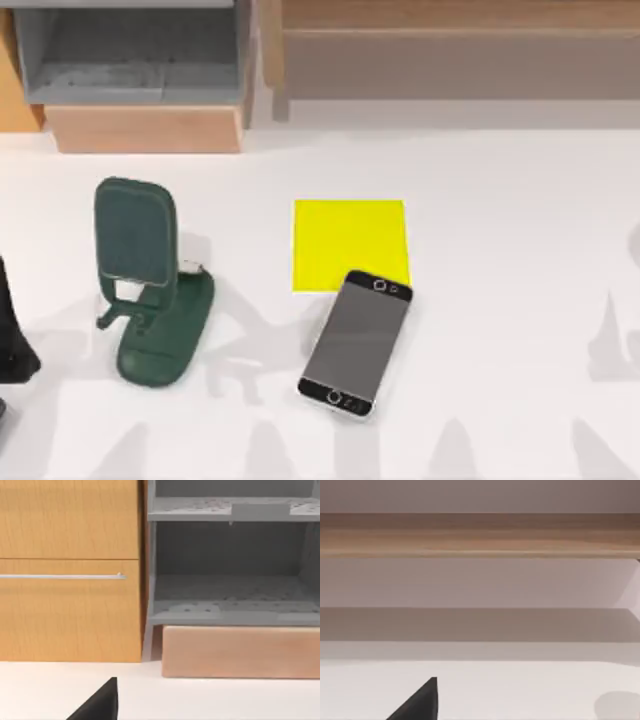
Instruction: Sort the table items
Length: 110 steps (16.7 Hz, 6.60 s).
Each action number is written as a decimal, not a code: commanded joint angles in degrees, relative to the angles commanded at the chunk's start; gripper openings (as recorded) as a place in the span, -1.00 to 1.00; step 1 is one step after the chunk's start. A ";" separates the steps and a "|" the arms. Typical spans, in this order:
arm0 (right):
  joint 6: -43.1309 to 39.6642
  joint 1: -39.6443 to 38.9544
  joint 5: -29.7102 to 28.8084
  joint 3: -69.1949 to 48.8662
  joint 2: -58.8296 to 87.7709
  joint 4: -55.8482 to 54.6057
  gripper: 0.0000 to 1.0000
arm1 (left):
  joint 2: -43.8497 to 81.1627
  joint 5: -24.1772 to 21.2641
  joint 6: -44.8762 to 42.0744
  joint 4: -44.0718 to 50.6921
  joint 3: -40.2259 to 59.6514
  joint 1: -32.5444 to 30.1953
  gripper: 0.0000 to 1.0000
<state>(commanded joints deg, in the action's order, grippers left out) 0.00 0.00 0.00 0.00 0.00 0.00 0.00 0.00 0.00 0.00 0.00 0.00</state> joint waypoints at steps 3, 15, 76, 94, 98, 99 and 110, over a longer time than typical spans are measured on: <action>0.00 0.00 0.00 0.00 0.00 0.00 1.00 | 0.52 0.02 -0.55 0.39 0.35 0.11 1.00; 0.00 0.00 0.00 0.00 0.00 0.00 1.00 | 33.23 -0.18 -47.84 24.21 21.31 5.92 1.00; 0.00 0.00 0.00 0.00 0.00 0.00 1.00 | 93.01 -0.33 -117.33 36.30 39.38 14.83 -1.00; 0.00 0.00 0.00 0.00 0.00 0.00 1.00 | 80.88 0.68 -115.70 64.96 56.17 14.53 -1.00; 0.00 0.00 0.00 0.00 0.00 0.00 1.00 | 82.24 0.64 -114.16 64.91 57.25 14.72 -1.00; 0.00 0.00 0.00 0.00 0.00 0.00 1.00 | 83.35 0.60 -112.46 65.06 58.52 14.78 -1.00; 0.00 0.00 0.00 0.00 0.00 0.00 1.00 | 112.36 -1.42 -61.61 72.50 90.97 8.04 -1.00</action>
<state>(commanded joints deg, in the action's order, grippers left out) 0.00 0.00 0.00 0.00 0.00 0.00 112.36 -1.42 -61.61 72.50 90.97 8.04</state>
